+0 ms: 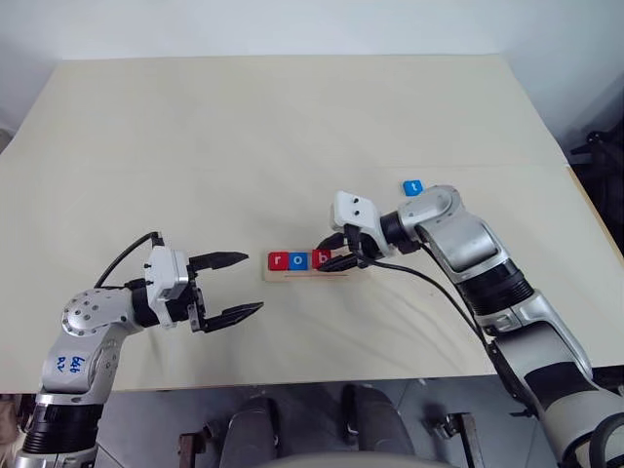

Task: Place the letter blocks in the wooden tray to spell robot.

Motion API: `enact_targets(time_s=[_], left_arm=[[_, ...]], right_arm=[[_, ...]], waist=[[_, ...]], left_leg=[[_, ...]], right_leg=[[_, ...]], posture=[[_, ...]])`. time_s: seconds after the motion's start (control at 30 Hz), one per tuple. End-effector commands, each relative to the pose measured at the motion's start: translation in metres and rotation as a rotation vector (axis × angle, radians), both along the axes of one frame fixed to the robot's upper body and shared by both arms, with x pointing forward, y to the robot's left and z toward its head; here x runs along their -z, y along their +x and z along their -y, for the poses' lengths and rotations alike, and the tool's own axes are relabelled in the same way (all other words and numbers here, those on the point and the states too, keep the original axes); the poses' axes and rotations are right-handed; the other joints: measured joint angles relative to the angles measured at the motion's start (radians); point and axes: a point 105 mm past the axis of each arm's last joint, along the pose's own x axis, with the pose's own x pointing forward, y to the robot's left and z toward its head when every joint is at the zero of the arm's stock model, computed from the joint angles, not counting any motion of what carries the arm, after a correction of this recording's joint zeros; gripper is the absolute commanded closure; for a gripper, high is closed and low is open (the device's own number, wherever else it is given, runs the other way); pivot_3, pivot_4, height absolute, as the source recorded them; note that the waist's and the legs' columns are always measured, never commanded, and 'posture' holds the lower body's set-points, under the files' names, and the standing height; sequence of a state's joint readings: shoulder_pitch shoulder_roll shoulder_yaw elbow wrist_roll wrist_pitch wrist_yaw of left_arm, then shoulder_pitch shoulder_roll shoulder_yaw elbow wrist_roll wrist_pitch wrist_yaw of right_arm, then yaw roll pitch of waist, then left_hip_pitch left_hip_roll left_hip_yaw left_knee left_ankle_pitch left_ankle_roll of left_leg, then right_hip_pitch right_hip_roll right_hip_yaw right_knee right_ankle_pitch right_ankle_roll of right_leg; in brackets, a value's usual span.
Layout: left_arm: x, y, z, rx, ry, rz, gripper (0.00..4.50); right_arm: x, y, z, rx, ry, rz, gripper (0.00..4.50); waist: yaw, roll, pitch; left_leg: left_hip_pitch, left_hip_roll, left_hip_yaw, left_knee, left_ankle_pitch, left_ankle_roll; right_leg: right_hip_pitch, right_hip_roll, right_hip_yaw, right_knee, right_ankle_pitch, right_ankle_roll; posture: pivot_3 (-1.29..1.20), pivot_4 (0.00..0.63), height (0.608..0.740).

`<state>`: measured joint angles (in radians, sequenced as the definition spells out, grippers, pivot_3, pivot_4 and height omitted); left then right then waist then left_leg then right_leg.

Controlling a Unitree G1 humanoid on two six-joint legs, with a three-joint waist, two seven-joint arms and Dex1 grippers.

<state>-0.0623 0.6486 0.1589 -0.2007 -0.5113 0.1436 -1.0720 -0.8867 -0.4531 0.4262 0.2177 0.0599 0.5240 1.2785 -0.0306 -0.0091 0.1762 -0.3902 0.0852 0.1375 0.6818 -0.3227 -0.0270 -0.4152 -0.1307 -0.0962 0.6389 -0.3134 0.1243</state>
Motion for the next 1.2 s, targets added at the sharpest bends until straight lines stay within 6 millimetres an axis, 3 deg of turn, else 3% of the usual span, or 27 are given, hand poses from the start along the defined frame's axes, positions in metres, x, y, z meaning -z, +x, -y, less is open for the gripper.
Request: enact_targets(time_s=[0.03, 0.17, 0.47, 0.77, 1.2], left_arm=[[-0.012, -0.004, 0.001, 0.002, 0.0, 0.05, 0.0], [-0.012, -0.005, 0.001, -0.007, -0.002, 0.053, 0.0], [-0.013, -0.006, 0.0, -0.023, -0.006, 0.059, 0.0], [-0.012, -0.003, 0.003, -0.009, -0.012, 0.056, 0.0], [-0.013, 0.001, 0.004, 0.008, -0.01, 0.05, 0.0]], right_arm=[[-0.011, 0.004, -0.005, -0.014, 0.009, 0.051, 3.03], [-0.009, 0.005, -0.007, -0.019, 0.009, 0.054, 3.03], [-0.012, 0.008, -0.006, -0.001, 0.024, 0.065, 0.01], [-0.022, -0.002, 0.016, 0.007, 0.071, 0.071, 0.01], [0.003, -0.011, 0.033, 0.116, 0.034, 0.006, 4.3]], waist=[[0.0, 0.0, 0.0], [0.0, 0.0, 0.0], [0.0, 0.0, 0.0], [0.003, 0.0, 0.0], [0.002, 0.0, 0.0]], left_leg=[[0.0, 0.0, 0.0, 0.0, 0.0, 0.0], [0.0, 0.0, 0.0, 0.0, 0.0, 0.0], [0.0, 0.0, 0.0, 0.0, 0.0, 0.0], [0.0, 0.0, 0.0, 0.0, 0.0, 0.0], [0.0, 0.0, 0.0, 0.0, 0.0, 0.0]], right_leg=[[0.0, 0.0, 0.0, 0.0, 0.0, 0.0], [0.0, 0.0, 0.0, 0.0, 0.0, 0.0], [0.0, 0.0, 0.0, 0.0, 0.0, 0.0], [0.0, 0.0, 0.0, -0.001, 0.0, 0.0], [0.0, 0.0, 0.0, -0.001, 0.0, 0.0]], posture=[[0.0, 0.15, 0.74], [0.0, 0.15, 0.74], [0.0, 0.15, 0.74], [0.0, 0.15, 0.74], [0.0, 0.15, 0.74]])
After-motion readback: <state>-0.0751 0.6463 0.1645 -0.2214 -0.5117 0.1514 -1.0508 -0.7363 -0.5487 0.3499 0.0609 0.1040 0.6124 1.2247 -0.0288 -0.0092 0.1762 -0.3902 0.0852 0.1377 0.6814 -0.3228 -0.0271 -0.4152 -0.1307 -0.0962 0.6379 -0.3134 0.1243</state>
